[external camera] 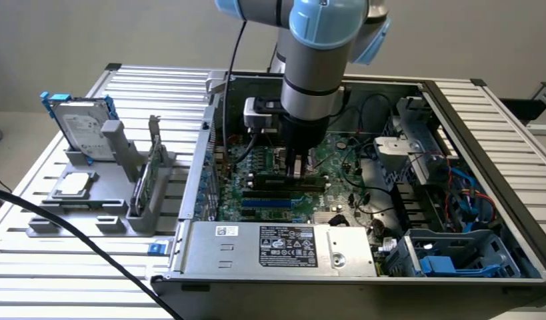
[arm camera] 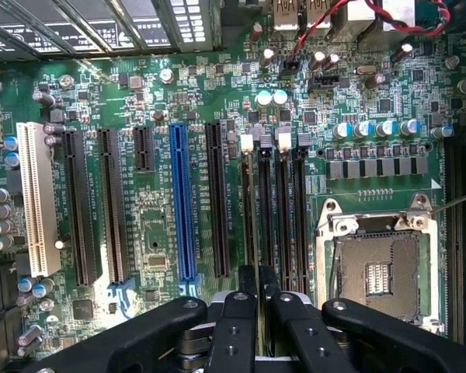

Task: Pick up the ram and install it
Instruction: 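Insert the ram into the slot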

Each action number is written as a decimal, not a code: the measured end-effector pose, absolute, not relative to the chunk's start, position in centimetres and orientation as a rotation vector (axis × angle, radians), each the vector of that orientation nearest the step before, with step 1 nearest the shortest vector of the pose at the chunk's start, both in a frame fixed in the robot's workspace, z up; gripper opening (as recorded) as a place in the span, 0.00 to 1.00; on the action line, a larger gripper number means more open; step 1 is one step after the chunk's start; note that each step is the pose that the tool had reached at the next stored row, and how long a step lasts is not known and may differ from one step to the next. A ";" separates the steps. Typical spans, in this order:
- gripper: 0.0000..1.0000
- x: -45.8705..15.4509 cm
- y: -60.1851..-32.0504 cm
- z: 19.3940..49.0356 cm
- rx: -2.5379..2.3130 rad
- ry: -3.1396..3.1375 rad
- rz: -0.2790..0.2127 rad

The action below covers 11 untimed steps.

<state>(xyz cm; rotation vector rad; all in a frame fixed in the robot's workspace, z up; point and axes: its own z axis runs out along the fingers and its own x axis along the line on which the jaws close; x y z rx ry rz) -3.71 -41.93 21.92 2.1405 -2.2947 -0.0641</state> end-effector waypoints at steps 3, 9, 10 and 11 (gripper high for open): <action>0.14 -3.7 -41.9 21.8 2.141 -2.295 -0.066; 0.14 -3.7 -41.9 21.6 2.143 -2.297 -0.070; 0.14 -3.7 -41.9 21.6 2.143 -2.297 -0.070; 0.14 -3.7 -41.9 21.6 2.143 -2.297 -0.070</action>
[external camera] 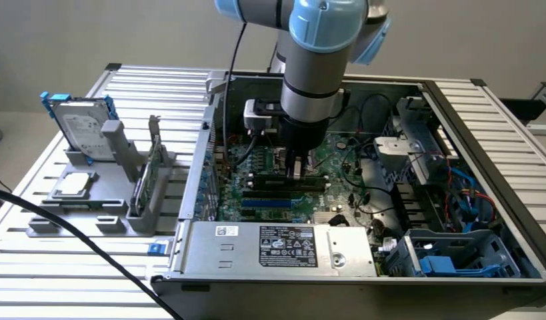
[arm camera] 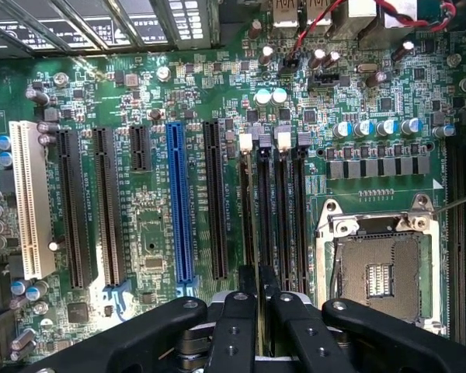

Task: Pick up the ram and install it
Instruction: 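Insert the ram into the slot, then press down the ram until it locks into place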

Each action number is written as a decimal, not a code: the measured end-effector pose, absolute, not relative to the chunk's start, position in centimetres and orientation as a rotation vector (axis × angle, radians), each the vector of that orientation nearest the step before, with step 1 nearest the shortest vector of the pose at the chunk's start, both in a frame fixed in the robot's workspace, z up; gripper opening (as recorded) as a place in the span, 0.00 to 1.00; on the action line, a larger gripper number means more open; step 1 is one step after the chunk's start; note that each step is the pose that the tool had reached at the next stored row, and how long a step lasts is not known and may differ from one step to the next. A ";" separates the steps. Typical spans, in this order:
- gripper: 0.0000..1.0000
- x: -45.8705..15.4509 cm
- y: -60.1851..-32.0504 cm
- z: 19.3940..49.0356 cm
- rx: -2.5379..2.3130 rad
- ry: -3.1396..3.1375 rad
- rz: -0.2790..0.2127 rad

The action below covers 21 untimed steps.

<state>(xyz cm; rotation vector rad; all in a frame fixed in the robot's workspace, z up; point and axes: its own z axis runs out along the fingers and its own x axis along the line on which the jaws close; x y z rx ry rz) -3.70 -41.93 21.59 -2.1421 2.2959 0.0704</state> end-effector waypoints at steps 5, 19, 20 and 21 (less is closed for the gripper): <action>0.29 -3.7 -41.9 21.8 -2.142 2.295 0.071; 0.11 -3.7 -41.8 24.2 -2.142 2.293 0.073; 0.11 -3.7 -41.8 24.2 -2.143 2.293 0.074; 0.11 -3.7 -41.8 24.2 -2.143 2.292 0.074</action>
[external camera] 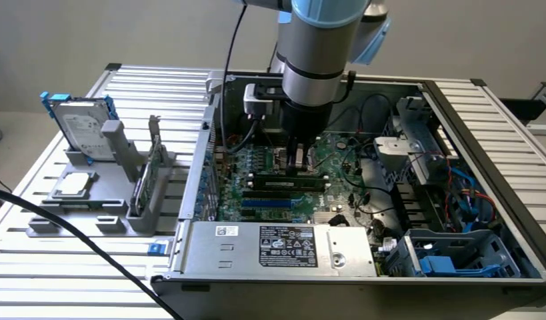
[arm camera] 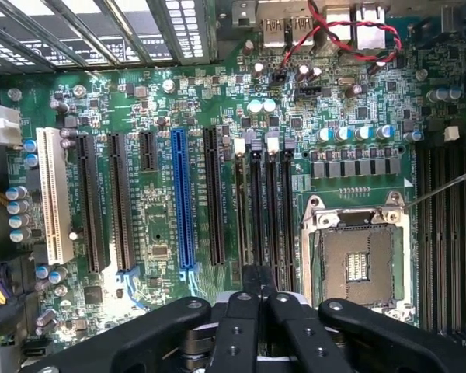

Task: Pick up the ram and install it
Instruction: 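Press down the ram until it locks into place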

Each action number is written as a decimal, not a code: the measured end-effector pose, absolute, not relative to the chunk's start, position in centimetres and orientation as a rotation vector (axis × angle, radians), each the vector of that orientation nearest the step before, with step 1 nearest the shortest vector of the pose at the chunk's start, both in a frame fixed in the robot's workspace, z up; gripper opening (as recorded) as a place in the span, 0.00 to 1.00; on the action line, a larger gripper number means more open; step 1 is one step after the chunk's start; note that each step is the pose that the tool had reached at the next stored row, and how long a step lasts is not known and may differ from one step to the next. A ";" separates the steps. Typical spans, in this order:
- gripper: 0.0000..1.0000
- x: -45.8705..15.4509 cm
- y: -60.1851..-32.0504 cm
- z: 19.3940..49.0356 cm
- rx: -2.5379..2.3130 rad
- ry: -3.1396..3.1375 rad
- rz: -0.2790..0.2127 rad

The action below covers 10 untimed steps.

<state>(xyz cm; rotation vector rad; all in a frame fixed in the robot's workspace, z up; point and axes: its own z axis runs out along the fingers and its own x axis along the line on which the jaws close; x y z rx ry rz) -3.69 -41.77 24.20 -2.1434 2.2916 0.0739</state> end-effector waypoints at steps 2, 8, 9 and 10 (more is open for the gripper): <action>0.11 -3.7 -41.8 24.1 -2.147 2.288 0.074; 0.11 -3.7 -41.8 23.6 -2.160 2.274 0.077; 0.11 -3.7 -41.8 23.5 -2.162 2.271 0.077; 0.11 -3.7 -41.8 23.5 -2.165 2.269 0.078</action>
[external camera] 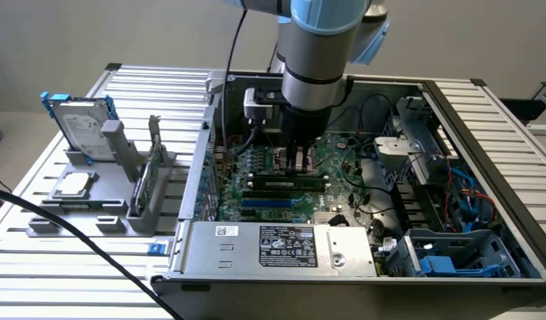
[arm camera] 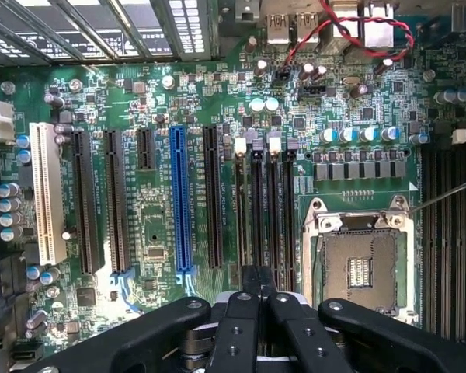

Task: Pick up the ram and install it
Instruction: 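Press down the ram until it locks into place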

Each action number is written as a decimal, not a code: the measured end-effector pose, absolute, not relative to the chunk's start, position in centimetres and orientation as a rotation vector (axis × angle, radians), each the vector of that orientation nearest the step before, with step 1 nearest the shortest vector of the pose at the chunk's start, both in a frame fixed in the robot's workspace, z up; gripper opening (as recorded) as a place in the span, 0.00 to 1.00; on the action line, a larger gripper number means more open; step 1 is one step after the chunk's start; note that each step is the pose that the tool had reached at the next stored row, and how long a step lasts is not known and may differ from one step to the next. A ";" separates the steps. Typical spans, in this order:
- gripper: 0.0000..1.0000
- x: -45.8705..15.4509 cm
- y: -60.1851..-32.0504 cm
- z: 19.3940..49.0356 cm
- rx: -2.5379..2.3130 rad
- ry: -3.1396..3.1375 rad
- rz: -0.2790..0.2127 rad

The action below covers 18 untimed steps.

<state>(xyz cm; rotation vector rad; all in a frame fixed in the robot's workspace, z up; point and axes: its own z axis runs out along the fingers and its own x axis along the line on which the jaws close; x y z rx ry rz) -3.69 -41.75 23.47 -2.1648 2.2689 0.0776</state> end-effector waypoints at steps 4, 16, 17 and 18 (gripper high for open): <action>0.11 -3.7 -41.8 23.2 -2.172 2.262 0.079; 0.11 -3.7 -41.8 22.5 -2.187 2.246 0.081; 0.11 -3.7 -41.8 22.5 -2.187 2.246 0.082; 0.11 -3.7 -41.7 22.5 -2.187 2.245 0.084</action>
